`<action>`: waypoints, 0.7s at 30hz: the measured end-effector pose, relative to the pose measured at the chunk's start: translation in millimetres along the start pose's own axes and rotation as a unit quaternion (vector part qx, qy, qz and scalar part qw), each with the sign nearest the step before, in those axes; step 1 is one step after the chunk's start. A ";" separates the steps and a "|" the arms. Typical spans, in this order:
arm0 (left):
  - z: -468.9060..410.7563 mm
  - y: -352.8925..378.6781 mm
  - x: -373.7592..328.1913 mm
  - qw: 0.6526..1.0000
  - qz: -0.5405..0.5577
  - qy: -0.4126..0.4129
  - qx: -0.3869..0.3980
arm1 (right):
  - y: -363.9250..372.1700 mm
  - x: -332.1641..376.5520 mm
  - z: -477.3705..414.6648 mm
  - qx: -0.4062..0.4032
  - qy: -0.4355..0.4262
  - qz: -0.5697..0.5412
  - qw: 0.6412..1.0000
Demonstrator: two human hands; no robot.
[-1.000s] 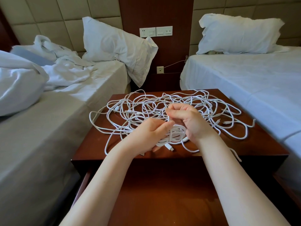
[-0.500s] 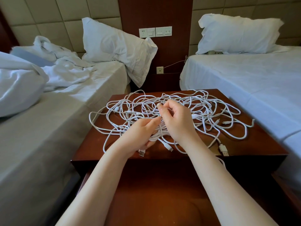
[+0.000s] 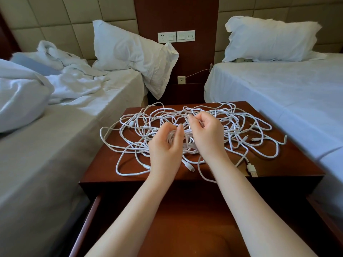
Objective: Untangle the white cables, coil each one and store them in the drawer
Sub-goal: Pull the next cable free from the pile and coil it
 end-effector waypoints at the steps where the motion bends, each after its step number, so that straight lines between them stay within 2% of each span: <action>1: -0.4 -1.9 -0.3 1.000 0.007 0.010 -0.005 | 2.4 0.9 0.7 0.015 0.006 -0.002 1.000; 4: -6.0 -5.6 0.9 0.999 0.018 0.034 0.024 | 8.3 2.2 0.6 0.072 0.028 -0.011 0.997; 7: -8.7 -1.5 2.9 0.994 0.024 0.043 0.095 | 10.2 2.6 -0.6 0.130 0.054 -0.021 0.990; 10: -4.9 10.4 1.4 0.986 0.026 0.043 0.161 | 1.5 5.5 -3.5 0.125 0.048 -0.022 0.991; 13: -1.1 19.2 -1.6 0.979 0.016 0.044 0.196 | -5.5 6.1 -6.0 0.102 0.043 -0.026 0.994; 16: -2.4 16.4 6.6 0.982 -0.014 0.017 0.189 | -4.3 8.2 -4.9 0.100 0.037 -0.031 0.994; 21: -9.8 0.5 25.9 0.990 -0.025 -0.073 0.117 | 0.1 19.9 -0.5 0.113 0.034 -0.069 0.991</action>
Point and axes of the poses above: each hand's wrist, its own z-axis away from the middle knuckle, its own y-axis out of the palm, x = y × z, the point moved 8 cm from there along -z, towards the middle knuckle, and after that the axes turned 12 degrees about y, right-handed, at the moved point
